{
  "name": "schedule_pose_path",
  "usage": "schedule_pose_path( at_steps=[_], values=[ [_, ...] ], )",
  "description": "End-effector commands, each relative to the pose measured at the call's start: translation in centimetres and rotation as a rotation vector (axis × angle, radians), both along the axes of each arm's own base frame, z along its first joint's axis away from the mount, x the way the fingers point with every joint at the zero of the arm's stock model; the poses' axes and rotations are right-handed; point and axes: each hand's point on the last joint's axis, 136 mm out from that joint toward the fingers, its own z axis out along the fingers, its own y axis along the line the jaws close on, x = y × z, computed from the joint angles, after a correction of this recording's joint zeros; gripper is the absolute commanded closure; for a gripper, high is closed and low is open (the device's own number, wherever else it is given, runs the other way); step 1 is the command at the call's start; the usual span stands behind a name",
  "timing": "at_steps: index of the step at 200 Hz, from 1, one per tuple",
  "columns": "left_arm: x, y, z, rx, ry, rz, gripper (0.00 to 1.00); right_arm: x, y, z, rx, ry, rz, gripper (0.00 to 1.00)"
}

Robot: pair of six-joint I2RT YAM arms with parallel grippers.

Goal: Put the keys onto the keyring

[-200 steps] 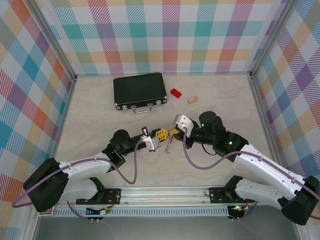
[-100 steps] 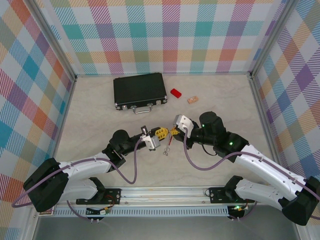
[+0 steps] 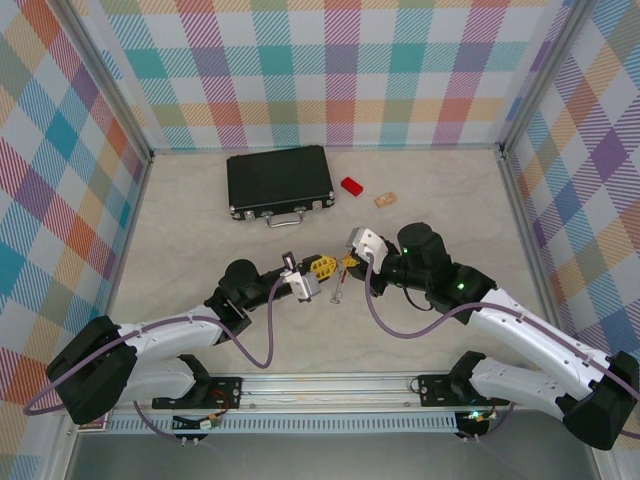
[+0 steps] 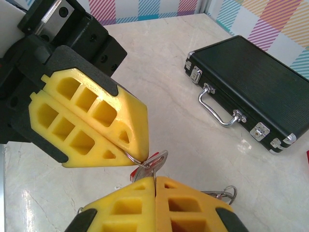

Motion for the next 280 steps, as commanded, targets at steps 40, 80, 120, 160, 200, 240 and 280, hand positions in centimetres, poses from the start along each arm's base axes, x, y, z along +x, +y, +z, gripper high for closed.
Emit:
schedule_pose_path(
  at_steps=[40,80,120,160,200,240,280],
  values=[
    [-0.6,-0.3,0.9,-0.012,-0.018,-0.027,1.0,-0.6,0.8,1.2,0.035,-0.002,0.048,1.0],
    [-0.4,-0.4,0.6,-0.002,-0.011,-0.019,1.0,-0.8,0.8,1.3,0.041,-0.003,0.059,1.0],
    [0.2,-0.3,0.5,0.001,-0.006,0.01,1.0,-1.2,0.9,1.6,0.056,-0.005,0.078,1.0],
    [0.1,-0.3,0.5,0.004,-0.007,0.005,1.0,-1.7,1.1,1.6,0.065,0.006,0.104,1.0],
    [-0.1,-0.5,0.4,0.008,-0.002,-0.012,1.0,-2.3,1.4,1.9,0.082,0.016,0.14,1.0],
    [-0.2,-0.6,0.3,0.009,-0.001,-0.019,1.0,-2.6,1.6,1.9,0.093,0.026,0.16,1.0],
    [-0.4,-0.6,0.4,0.002,-0.001,-0.03,1.0,-2.7,1.6,2.0,0.098,0.025,0.165,1.0]
  ],
)
